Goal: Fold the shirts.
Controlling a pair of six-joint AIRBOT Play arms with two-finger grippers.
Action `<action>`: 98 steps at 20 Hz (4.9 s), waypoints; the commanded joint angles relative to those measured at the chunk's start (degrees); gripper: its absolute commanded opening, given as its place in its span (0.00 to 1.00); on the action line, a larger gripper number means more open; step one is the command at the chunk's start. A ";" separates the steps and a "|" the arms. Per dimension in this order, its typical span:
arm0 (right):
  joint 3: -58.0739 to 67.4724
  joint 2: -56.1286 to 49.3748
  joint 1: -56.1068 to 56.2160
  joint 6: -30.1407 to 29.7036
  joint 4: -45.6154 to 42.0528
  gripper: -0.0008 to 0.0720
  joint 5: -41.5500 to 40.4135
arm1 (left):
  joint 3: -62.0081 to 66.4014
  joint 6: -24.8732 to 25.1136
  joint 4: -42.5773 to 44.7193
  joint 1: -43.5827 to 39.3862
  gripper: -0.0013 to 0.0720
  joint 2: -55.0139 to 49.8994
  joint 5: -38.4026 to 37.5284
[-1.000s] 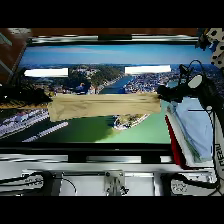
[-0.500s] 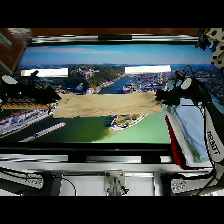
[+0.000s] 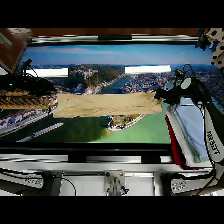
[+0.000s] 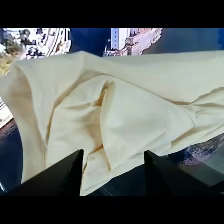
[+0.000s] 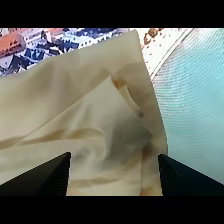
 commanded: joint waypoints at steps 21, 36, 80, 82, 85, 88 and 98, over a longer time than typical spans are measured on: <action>5.99 3.26 0.09 -10.12 14.10 0.10 0.48 | 1.18 0.22 -4.31 -4.42 0.64 0.90 0.52; 6.03 25.18 0.09 -2.36 16.70 0.10 21.24 | 1.18 -5.35 -14.27 -38.75 0.07 -9.40 18.36; 13.68 -10.75 47.30 -14.16 60.92 0.83 -27.23 | 1.03 -14.73 11.78 -2.80 0.07 34.84 11.98; 13.68 -9.70 44.83 -14.21 57.13 0.83 -21.53 | 1.03 -14.73 11.78 -2.80 0.07 34.84 11.58; 13.68 -7.23 38.88 -10.67 47.52 0.83 -9.51 | 1.05 -14.10 11.78 -2.80 0.07 34.84 11.15; 13.68 -4.04 30.97 -1.16 27.78 0.83 4.59 | 1.05 -14.10 11.78 -2.80 0.07 34.84 11.15; 10.86 -11.63 23.47 3.80 16.37 0.94 16.33 | 1.03 -12.79 11.78 -2.80 0.07 34.69 10.05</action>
